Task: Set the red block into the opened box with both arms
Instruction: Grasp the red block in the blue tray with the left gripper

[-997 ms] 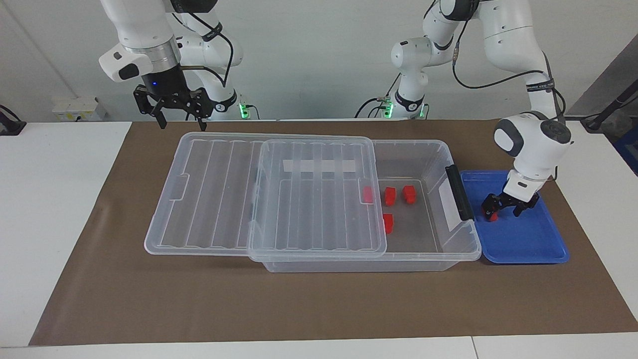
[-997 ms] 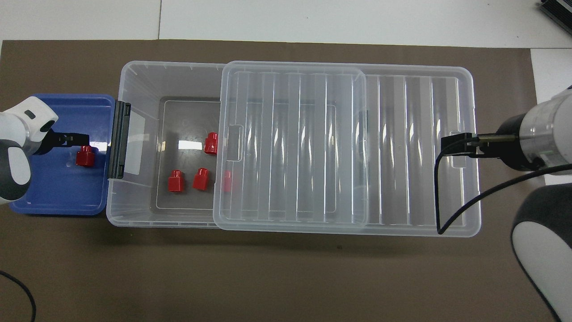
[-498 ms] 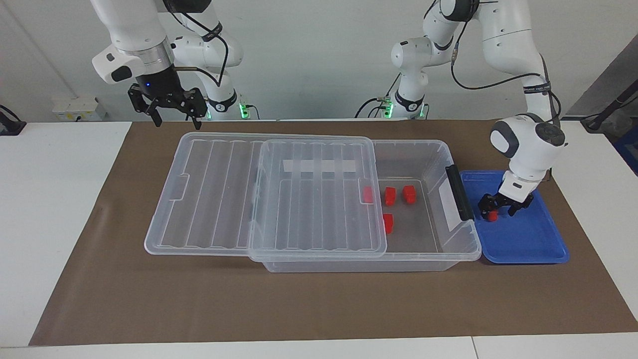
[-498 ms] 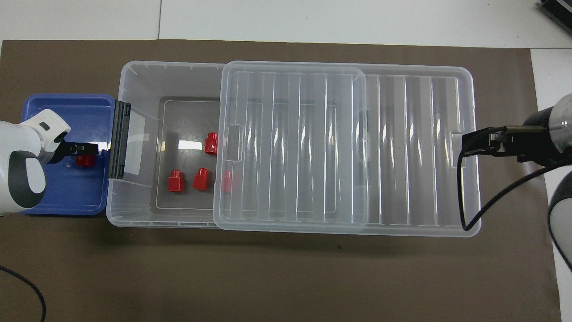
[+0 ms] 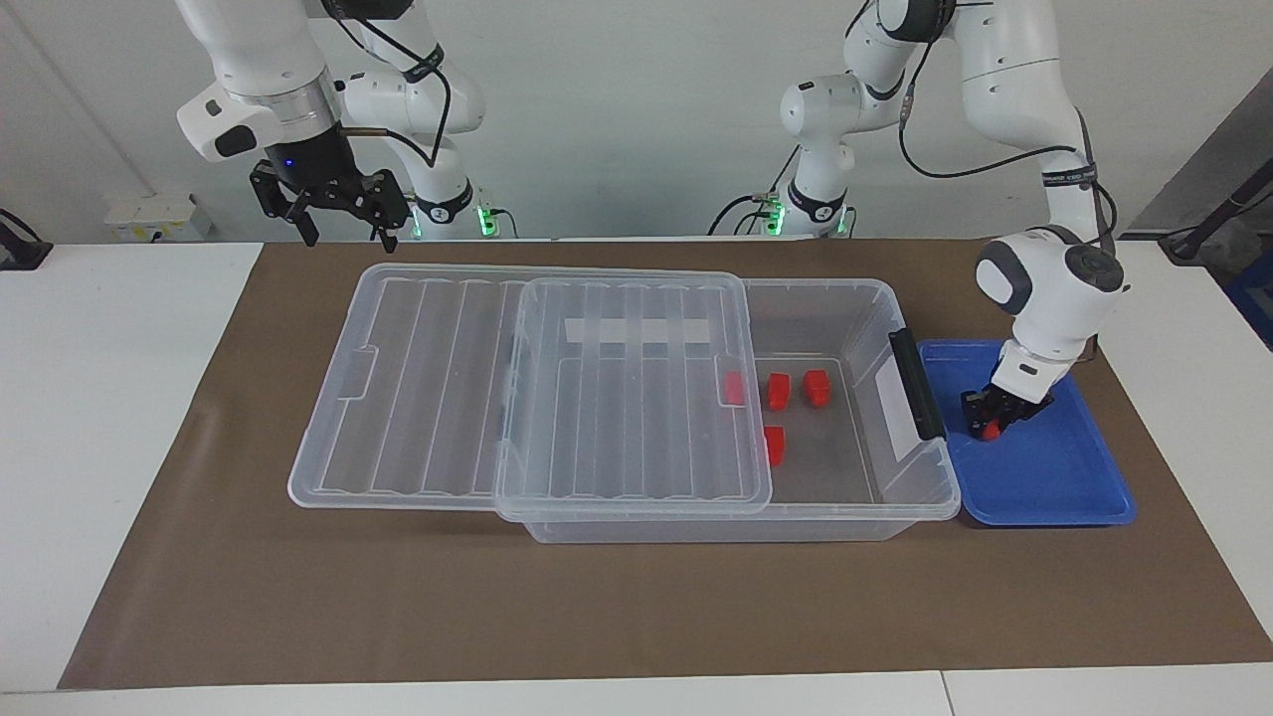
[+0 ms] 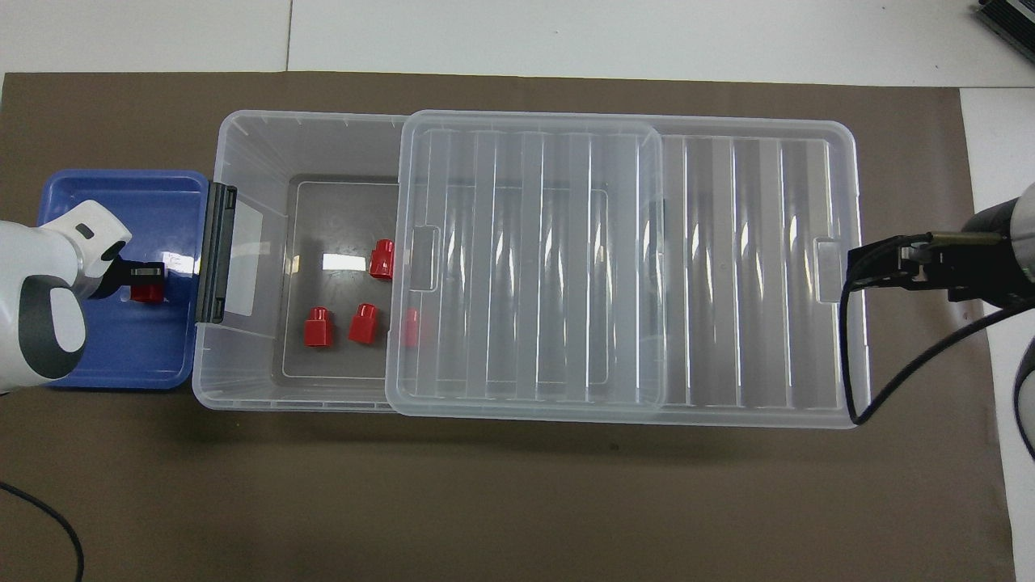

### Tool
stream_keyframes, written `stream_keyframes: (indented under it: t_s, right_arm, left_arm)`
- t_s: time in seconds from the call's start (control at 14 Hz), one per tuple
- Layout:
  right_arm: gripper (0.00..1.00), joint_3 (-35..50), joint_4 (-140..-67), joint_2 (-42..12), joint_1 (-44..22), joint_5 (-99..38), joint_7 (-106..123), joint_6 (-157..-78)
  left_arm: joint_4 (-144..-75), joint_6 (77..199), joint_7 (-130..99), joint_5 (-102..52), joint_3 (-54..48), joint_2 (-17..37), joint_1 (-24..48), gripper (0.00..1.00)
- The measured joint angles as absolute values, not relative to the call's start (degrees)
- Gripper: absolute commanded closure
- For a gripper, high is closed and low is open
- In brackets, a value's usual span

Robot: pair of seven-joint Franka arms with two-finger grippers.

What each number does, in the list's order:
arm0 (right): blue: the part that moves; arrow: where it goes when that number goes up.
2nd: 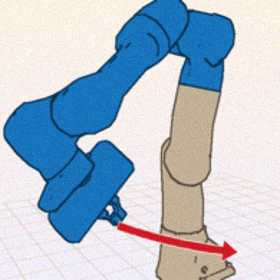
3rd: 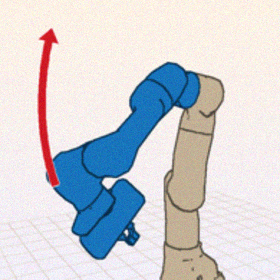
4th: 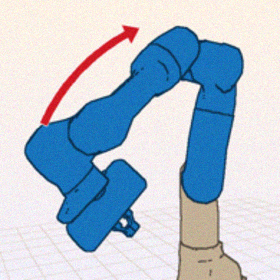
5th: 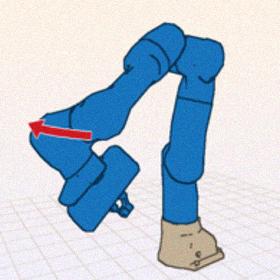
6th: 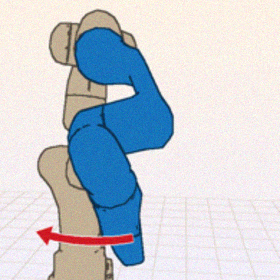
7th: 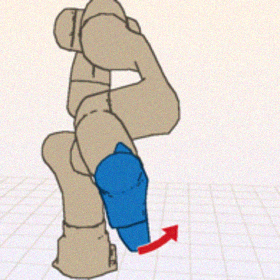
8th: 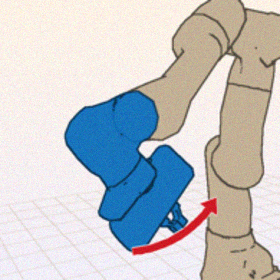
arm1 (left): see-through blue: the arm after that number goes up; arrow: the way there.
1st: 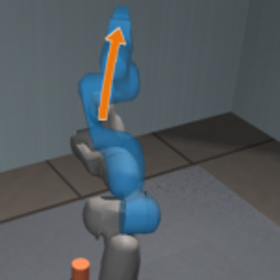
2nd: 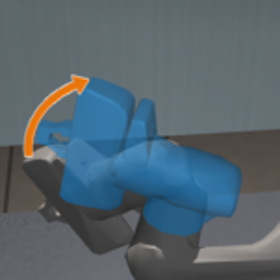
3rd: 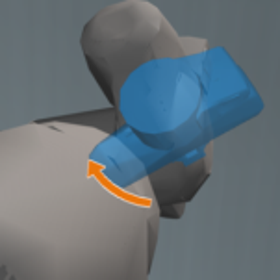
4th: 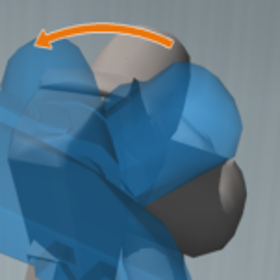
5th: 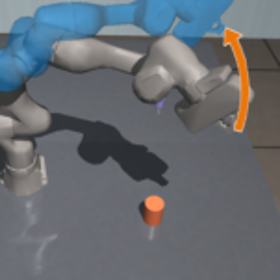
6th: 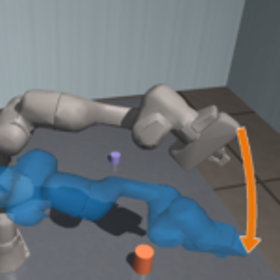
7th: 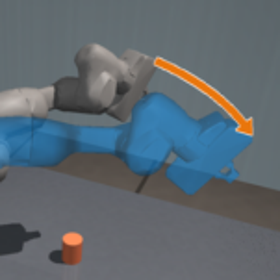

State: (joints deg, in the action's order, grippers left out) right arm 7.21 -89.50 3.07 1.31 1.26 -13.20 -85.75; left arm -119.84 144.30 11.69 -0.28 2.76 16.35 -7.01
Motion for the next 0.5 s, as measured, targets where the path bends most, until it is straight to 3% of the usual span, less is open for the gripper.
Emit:
stream_keyframes:
  t_s: [0.28,0.5]
  right_arm:
    - [0.00,4.19,-89.50,3.05,-1.20,1.22,-13.21,-85.12]
    - [0.00,3.97,-89.56,3.02,-1.20,1.22,-13.21,-84.66]
  left_arm:
    - [-119.32,141.40,11.67,-0.29,2.76,15.83,-7.01,1.00]
    - [-113.21,128.66,11.33,-0.35,2.48,13.36,-6.99,1.00]
